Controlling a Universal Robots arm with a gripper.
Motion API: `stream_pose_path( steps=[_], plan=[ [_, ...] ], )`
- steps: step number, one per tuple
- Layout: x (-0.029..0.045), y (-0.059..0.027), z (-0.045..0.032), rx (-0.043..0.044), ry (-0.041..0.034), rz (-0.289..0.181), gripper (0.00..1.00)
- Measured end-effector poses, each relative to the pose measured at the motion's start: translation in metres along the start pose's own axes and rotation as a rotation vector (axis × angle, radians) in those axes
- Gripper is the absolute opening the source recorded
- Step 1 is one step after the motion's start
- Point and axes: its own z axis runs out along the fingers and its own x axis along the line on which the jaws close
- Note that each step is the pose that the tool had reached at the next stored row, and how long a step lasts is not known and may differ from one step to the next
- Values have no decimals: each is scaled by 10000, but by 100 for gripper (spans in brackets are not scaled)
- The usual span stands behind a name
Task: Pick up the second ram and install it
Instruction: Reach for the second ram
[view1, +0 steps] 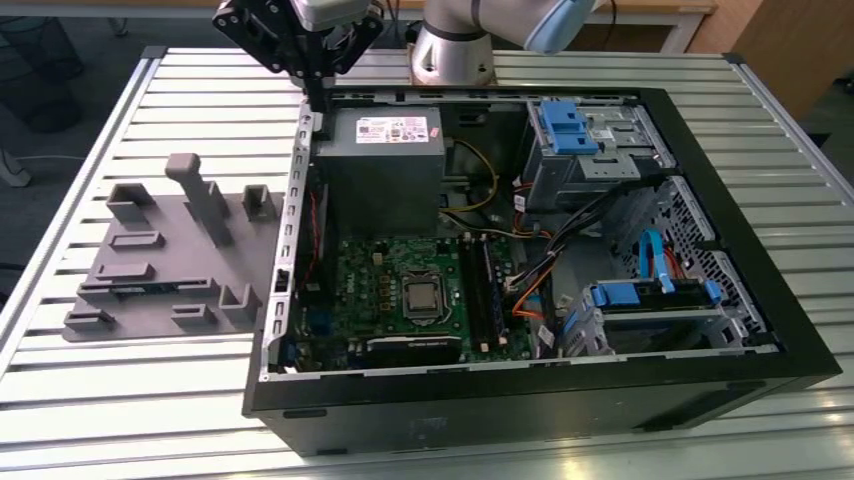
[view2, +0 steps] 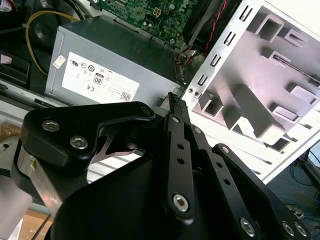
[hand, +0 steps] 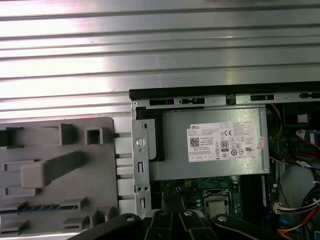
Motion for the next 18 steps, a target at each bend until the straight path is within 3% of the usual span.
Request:
stream_pose_path(
  steps=[18],
  plan=[
    [68,-5,0,-1,0,0,11]
  ],
)
